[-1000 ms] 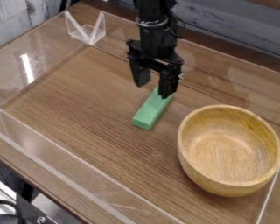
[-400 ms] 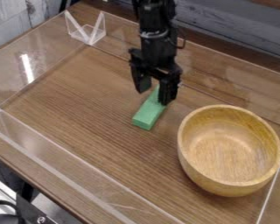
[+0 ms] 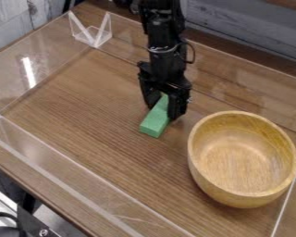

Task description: Put the green block in the brown bowl

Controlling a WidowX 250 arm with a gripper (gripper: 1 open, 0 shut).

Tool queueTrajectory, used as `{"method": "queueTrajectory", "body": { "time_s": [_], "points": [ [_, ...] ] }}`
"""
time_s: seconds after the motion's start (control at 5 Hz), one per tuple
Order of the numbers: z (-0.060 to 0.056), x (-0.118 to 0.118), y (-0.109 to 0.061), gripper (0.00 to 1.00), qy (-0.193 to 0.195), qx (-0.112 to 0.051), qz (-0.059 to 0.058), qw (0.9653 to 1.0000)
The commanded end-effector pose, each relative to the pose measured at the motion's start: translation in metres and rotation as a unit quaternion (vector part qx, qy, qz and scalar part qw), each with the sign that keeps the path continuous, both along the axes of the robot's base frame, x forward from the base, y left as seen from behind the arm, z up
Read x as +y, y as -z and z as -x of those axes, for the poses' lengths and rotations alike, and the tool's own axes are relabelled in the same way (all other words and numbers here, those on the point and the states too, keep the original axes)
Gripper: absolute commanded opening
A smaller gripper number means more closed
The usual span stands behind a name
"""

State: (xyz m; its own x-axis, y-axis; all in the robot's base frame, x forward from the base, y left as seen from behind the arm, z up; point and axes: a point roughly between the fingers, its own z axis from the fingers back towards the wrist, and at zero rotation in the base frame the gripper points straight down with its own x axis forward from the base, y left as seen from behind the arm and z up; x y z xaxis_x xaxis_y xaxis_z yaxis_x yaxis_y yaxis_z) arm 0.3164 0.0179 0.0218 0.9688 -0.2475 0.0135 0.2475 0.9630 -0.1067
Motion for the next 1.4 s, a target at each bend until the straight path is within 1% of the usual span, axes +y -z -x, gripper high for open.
{"method": "queueTrajectory", "body": {
  "time_s": [0.0,0.2,1.2],
  "points": [
    [-0.006,0.001,-0.009,0.00,-0.004,-0.022,0.000,0.9998],
    [-0.007,-0.001,-0.014,0.00,-0.006,-0.022,0.001,0.9997],
    [-0.018,-0.008,-0.053,0.00,-0.025,-0.029,0.006,0.9993]
  ]
}}
